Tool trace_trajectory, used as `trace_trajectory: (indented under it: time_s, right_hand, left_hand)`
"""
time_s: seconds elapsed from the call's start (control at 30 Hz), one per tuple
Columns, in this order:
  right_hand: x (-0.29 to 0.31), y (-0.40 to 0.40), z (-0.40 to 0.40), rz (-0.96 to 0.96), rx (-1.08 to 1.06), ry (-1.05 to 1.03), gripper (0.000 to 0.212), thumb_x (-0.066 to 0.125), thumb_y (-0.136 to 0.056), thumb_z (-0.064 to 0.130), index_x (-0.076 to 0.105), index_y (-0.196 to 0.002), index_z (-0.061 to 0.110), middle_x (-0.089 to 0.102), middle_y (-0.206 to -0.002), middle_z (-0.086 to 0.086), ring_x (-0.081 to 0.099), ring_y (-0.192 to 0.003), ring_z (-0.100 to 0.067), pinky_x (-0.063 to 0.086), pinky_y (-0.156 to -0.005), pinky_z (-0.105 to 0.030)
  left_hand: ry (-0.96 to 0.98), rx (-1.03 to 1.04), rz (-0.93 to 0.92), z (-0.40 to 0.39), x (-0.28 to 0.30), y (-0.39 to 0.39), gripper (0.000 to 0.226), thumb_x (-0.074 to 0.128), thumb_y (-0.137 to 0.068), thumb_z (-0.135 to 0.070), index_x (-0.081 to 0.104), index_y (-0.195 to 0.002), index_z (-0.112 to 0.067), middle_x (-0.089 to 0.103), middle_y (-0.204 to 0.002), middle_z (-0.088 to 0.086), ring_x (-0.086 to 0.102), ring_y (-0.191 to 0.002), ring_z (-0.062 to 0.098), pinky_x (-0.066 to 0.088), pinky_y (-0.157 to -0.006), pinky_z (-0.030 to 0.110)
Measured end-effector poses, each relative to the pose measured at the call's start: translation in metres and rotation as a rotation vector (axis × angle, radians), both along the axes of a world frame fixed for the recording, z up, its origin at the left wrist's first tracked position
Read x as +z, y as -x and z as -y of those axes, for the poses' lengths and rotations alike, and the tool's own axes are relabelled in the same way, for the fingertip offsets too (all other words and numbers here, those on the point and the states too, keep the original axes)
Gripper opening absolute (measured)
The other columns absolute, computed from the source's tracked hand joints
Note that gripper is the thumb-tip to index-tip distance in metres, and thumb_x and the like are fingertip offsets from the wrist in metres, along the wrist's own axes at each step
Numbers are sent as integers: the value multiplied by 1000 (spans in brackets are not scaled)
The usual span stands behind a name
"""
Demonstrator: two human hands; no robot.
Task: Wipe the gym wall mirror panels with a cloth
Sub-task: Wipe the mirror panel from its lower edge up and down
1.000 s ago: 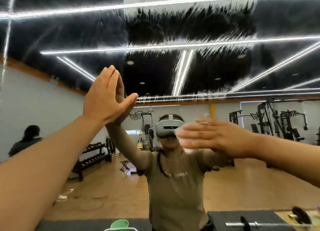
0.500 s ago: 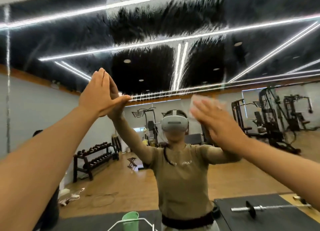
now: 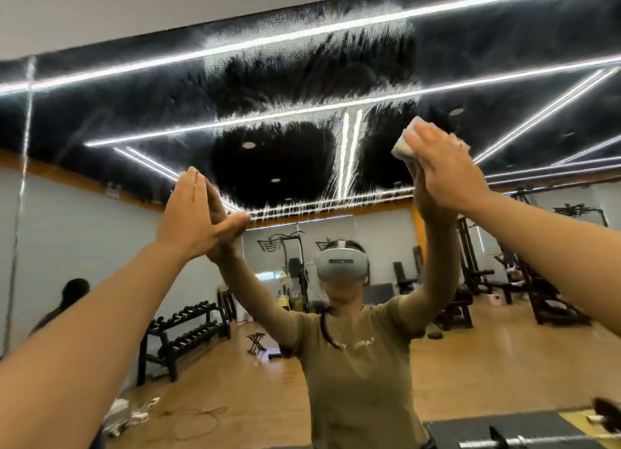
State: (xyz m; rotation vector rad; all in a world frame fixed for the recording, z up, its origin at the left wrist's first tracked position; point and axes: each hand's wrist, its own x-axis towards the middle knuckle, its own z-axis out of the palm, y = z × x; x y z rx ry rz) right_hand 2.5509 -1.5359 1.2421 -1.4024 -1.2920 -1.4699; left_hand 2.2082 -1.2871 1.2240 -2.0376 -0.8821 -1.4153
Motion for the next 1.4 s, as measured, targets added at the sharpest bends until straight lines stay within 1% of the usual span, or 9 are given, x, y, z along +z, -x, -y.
trace_trajectory:
  time_s: [0.2,0.37,0.47,0.63,0.73,0.87,1.0,1.27,1.4]
  right_hand:
    - [-37,16,-14,-83,112,-77,42,40,-94,-2,50,-132,13,44,-138,-7,38,-129,-23,35,-108,-48]
    - [-187,13,-21,123,56,198,73,46,-85,-1,32,-154,22,21,-164,1,17,-151,-22,12,-122,-41]
    - [-223,5,-9,260,-36,362,78,46,-84,6,25,-156,27,17,-165,5,15,-152,-19,7,-123,-37]
    - [-178,-13,7,470,-151,479,71,49,-88,14,28,-154,28,21,-163,3,14,-151,-14,10,-124,-40]
    - [-125,-8,6,287,-54,399,70,50,-87,7,33,-152,27,28,-161,-1,19,-150,-17,24,-119,-49]
    - [-59,19,-4,34,17,168,53,35,-94,13,45,-145,13,41,-153,-15,35,-141,-37,18,-115,-49]
    - [-77,45,-32,-116,89,2,51,38,-96,5,44,-146,15,35,-156,-13,26,-146,-32,13,-118,-42]
    - [-261,54,-48,369,79,510,67,47,-89,5,35,-153,23,22,-163,1,17,-151,-22,13,-121,-47]
    - [-261,44,-35,628,-12,716,61,43,-93,15,35,-152,26,25,-162,4,21,-150,-16,18,-120,-42]
  left_hand:
    - [-39,16,45,-5,-1,-8,124,44,-71,-88,16,-153,0,18,-161,17,13,-150,32,20,-122,48]
    - [-37,2,68,-9,-2,-10,124,45,-69,-89,20,-151,0,26,-157,17,22,-147,33,27,-119,51]
    - [-35,-8,80,-8,-3,-11,122,49,-71,-86,19,-151,0,25,-157,17,22,-147,33,26,-119,51]
    - [-48,0,64,-9,-2,-11,122,46,-72,-86,14,-153,0,19,-161,17,16,-149,33,23,-120,51]
    - [-55,9,65,-10,-3,-10,122,42,-72,-87,15,-153,0,18,-161,17,15,-149,34,23,-120,51]
    - [-54,42,69,-9,-5,-12,121,40,-74,-87,11,-154,0,13,-163,17,11,-151,33,20,-121,51]
    - [-54,23,75,-7,-6,-11,120,43,-75,-84,9,-155,-1,12,-164,17,10,-151,33,17,-122,50]
    - [-35,-10,72,-5,-9,-9,122,38,-75,-86,4,-157,-3,4,-165,15,2,-153,31,9,-124,46]
    - [-28,-16,73,-2,-8,-7,122,39,-75,-86,4,-157,-3,5,-165,14,3,-153,31,10,-124,47]
